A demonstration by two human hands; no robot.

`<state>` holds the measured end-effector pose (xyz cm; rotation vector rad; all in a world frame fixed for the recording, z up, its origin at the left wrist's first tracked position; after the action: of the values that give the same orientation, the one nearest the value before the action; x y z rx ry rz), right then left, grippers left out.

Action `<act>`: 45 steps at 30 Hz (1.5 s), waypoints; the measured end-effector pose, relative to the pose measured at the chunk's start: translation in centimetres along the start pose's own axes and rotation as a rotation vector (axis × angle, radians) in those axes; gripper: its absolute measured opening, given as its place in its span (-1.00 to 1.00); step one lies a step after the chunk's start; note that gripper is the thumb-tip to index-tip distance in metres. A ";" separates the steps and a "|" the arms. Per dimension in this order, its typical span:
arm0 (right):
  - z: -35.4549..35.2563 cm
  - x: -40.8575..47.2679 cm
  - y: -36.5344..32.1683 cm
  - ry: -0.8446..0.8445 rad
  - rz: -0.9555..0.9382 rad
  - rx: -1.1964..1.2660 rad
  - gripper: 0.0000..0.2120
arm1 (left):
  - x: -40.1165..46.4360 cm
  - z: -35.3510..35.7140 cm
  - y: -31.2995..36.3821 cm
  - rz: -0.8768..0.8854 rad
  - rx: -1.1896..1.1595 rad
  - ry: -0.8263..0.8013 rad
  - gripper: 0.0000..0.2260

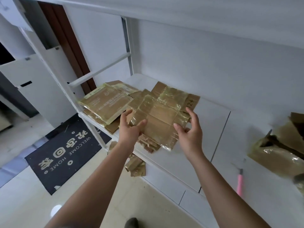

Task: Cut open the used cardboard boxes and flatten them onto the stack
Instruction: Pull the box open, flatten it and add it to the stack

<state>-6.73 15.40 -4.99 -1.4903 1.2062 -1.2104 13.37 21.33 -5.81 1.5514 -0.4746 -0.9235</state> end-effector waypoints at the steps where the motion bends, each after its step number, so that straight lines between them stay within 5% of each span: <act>1: 1.0 0.9 -0.2 -0.019 0.014 -0.027 -0.40 | 1.1 -0.4 0.5 0.027 0.034 0.031 -0.52; 8: 8.6 6.1 2.1 -0.052 0.091 -0.418 -0.60 | 10.0 -1.1 0.9 0.189 0.429 0.086 -0.69; 13: 11.0 5.3 7.5 -0.176 0.286 -0.518 -0.54 | 14.1 -0.5 -1.4 0.403 1.243 -0.056 -0.51; 15: 11.4 4.9 8.5 -0.245 0.303 -0.595 -0.45 | 15.0 0.5 -2.2 0.545 1.325 -0.209 -0.38; 18: 11.9 4.5 8.8 -0.267 0.317 -0.645 -0.35 | 16.1 1.5 -3.4 0.527 1.474 -0.522 -0.44; 22: 12.5 4.2 8.7 -0.260 0.324 -0.895 -0.40 | 16.9 2.4 -3.4 0.573 1.704 -0.685 -0.44; 25: 12.9 4.3 8.5 -0.281 0.208 -1.163 -0.40 | 16.8 3.6 -3.5 0.644 1.682 -0.804 -0.23; 28: 12.9 5.2 9.1 -0.362 0.299 -1.033 -0.39 | 17.5 3.8 -3.8 0.518 1.516 -0.901 -0.13; 32: 12.9 7.3 9.0 -0.124 0.164 -1.108 -0.55 | 18.9 3.6 -4.6 0.415 1.403 -0.872 -0.34; 35: 14.0 6.8 11.5 -0.175 0.233 -1.079 -0.40 | 18.6 3.6 -6.3 0.434 1.415 -0.896 -0.39; 39: 14.3 7.3 13.7 -0.223 0.277 -1.062 -0.40 | 18.6 4.1 -6.2 0.574 1.530 -0.807 -0.47; 43: 13.6 7.9 13.6 -0.186 0.255 -1.062 -0.45 | 17.1 6.0 -4.9 0.995 1.621 -0.449 -0.71; 45: 13.4 8.6 13.2 -0.132 0.212 -1.095 -0.52 | 17.4 7.0 -5.5 1.116 1.533 -0.468 -0.63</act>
<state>4.89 5.07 -18.69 -2.0526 2.0143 -0.2301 17.31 5.10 -15.93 1.7863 -2.4639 0.1822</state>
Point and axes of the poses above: each hand's wrist, its own x-axis towards the middle knuckle, its own z-axis out of the palm, y = z × x, the point moved 4 cm from there along x, towards the middle knuckle, and after that the axes turned 1 degree about x, right-handed, at the moved point
